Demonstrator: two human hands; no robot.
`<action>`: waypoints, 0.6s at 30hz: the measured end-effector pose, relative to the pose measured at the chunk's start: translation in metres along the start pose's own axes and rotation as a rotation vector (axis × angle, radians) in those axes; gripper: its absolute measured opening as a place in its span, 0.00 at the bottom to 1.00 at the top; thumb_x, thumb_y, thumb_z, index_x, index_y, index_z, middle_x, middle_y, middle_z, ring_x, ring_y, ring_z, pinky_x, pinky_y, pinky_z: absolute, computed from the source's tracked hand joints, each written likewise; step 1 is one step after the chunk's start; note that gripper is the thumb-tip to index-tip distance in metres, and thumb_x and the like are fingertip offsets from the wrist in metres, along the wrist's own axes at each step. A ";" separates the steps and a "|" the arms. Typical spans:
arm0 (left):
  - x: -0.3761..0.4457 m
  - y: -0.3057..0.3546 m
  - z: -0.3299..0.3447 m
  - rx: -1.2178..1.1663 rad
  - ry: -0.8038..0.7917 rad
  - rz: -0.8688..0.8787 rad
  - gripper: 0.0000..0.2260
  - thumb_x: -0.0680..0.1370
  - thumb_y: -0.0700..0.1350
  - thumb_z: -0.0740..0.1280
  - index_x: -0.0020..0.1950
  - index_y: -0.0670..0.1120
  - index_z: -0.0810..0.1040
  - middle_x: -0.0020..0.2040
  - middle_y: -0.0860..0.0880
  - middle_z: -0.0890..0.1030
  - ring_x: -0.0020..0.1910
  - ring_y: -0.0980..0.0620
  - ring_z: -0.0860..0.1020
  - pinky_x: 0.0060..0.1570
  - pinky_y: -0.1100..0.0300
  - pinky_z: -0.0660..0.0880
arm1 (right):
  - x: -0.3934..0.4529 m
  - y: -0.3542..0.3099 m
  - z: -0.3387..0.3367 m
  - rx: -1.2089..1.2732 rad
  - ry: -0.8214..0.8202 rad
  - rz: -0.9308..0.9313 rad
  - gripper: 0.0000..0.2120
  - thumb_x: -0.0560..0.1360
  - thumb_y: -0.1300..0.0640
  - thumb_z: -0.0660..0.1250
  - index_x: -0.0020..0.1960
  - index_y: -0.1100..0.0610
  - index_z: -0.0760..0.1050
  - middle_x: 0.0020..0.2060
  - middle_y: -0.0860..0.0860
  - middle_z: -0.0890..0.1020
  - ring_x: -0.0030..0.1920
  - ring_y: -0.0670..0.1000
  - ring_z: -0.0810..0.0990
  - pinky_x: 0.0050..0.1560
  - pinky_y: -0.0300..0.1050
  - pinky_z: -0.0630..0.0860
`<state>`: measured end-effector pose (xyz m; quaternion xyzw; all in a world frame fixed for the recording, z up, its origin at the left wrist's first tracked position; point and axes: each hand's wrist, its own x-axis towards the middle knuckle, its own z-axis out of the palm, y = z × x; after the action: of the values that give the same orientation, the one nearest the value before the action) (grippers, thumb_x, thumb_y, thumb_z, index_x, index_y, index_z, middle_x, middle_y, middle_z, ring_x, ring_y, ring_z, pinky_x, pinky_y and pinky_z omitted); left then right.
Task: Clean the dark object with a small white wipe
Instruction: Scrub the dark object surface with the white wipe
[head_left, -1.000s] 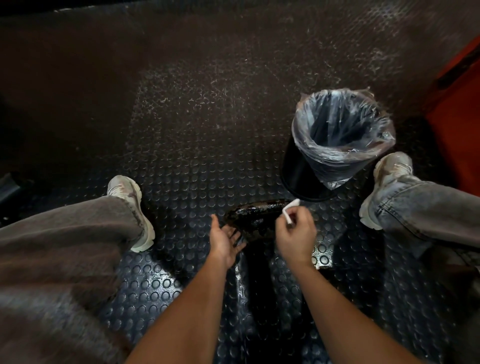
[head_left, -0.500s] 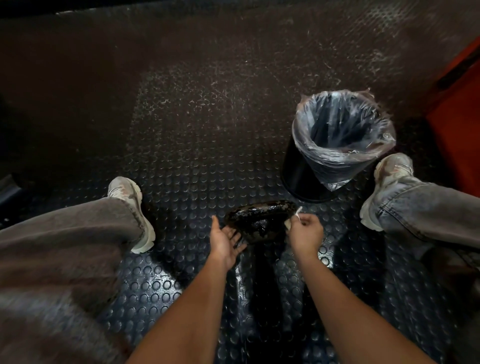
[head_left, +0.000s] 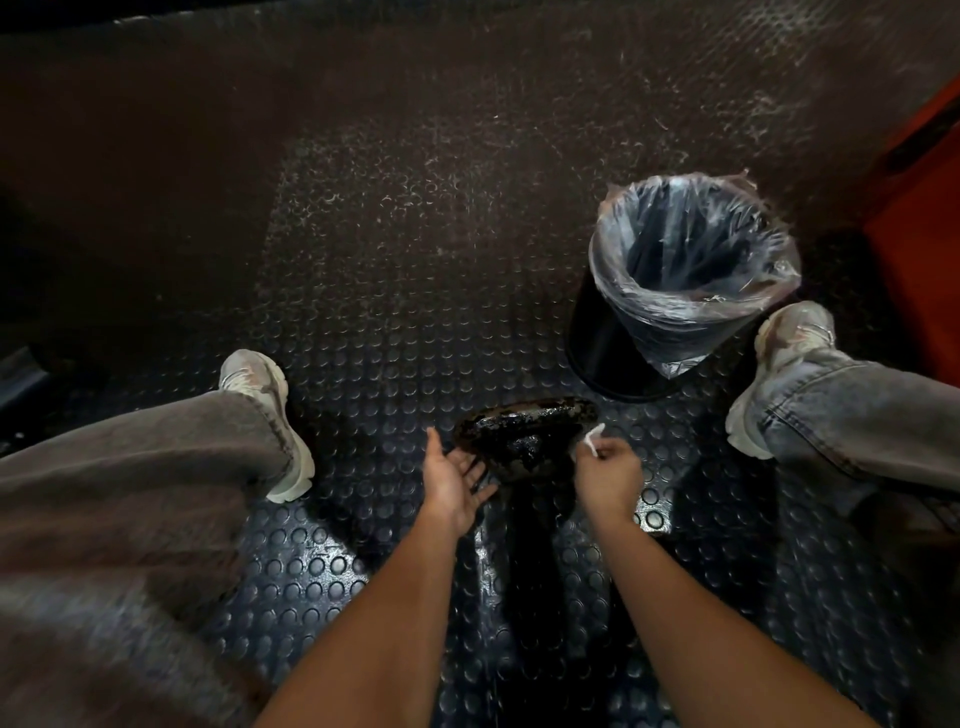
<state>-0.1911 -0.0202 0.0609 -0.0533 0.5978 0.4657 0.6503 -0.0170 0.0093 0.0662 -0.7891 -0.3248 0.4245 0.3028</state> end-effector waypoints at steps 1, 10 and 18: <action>-0.001 0.001 0.000 -0.001 -0.001 0.000 0.38 0.81 0.70 0.44 0.76 0.43 0.68 0.75 0.43 0.70 0.74 0.44 0.68 0.73 0.38 0.64 | 0.003 -0.003 -0.002 0.064 0.012 0.033 0.03 0.77 0.59 0.71 0.49 0.56 0.78 0.39 0.50 0.82 0.39 0.51 0.80 0.33 0.38 0.70; 0.001 -0.002 0.001 0.019 0.000 0.020 0.37 0.80 0.71 0.45 0.68 0.45 0.76 0.70 0.44 0.76 0.66 0.46 0.74 0.70 0.40 0.67 | -0.019 -0.003 -0.004 -0.053 0.020 -0.524 0.04 0.71 0.60 0.69 0.42 0.53 0.75 0.37 0.48 0.78 0.36 0.48 0.75 0.36 0.40 0.71; -0.004 0.001 0.002 0.000 -0.002 0.001 0.38 0.81 0.69 0.44 0.76 0.42 0.68 0.75 0.43 0.70 0.74 0.43 0.68 0.73 0.39 0.64 | 0.001 0.000 0.001 0.007 -0.005 -0.052 0.04 0.76 0.58 0.71 0.44 0.54 0.76 0.36 0.48 0.82 0.39 0.53 0.81 0.37 0.40 0.72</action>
<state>-0.1899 -0.0202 0.0657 -0.0526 0.5970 0.4663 0.6507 -0.0178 0.0108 0.0652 -0.7781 -0.3446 0.4198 0.3156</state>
